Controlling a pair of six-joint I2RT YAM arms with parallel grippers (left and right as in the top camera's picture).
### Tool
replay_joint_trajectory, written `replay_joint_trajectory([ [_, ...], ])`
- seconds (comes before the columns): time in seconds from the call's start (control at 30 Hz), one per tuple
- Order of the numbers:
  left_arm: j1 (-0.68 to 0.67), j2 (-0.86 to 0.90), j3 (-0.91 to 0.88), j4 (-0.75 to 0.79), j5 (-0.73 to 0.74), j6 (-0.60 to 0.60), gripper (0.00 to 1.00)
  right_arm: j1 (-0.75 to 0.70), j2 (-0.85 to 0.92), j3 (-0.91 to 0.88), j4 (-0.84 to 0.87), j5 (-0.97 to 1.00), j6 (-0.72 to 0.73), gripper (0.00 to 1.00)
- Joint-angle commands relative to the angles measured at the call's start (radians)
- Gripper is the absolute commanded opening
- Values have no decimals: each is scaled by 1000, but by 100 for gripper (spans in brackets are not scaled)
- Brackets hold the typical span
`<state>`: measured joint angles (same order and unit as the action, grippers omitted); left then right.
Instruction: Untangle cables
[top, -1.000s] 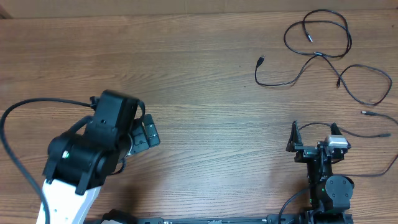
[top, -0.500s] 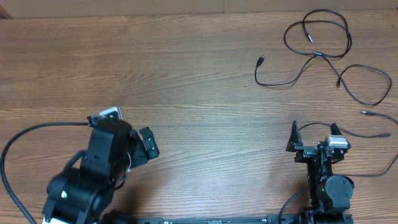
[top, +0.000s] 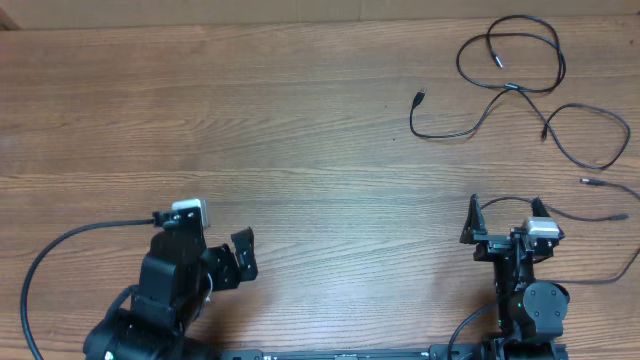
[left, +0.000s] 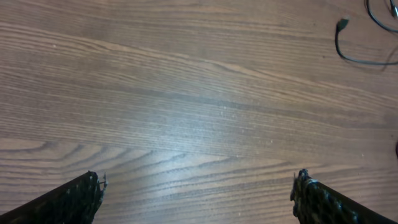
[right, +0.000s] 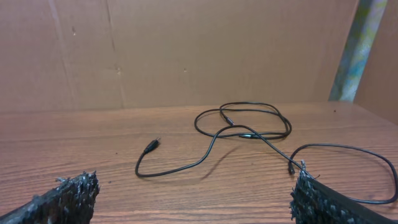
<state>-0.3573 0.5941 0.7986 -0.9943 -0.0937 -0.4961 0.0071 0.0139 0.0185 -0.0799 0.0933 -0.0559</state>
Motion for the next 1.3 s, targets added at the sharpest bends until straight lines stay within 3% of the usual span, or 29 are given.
replay_joint_trajectory([
  [0.0, 6, -60, -41, 9, 34, 25, 100, -2, -11, -11, 4, -1, 3, 100],
  [0.33, 6, -253, -137, 35, 40, 40, 99, -2, -11, -11, 4, -1, 3, 100],
  [0.7, 51, -332, -235, 120, 83, 177, 100, -2, -11, -11, 4, -1, 3, 100],
  [0.93, 85, -412, -340, 246, 184, 344, 100, -2, -11, -11, 4, -1, 3, 100],
  [1.27, 136, -565, -423, 259, 203, 343, 99, -2, -11, -11, 4, -1, 3, 100],
])
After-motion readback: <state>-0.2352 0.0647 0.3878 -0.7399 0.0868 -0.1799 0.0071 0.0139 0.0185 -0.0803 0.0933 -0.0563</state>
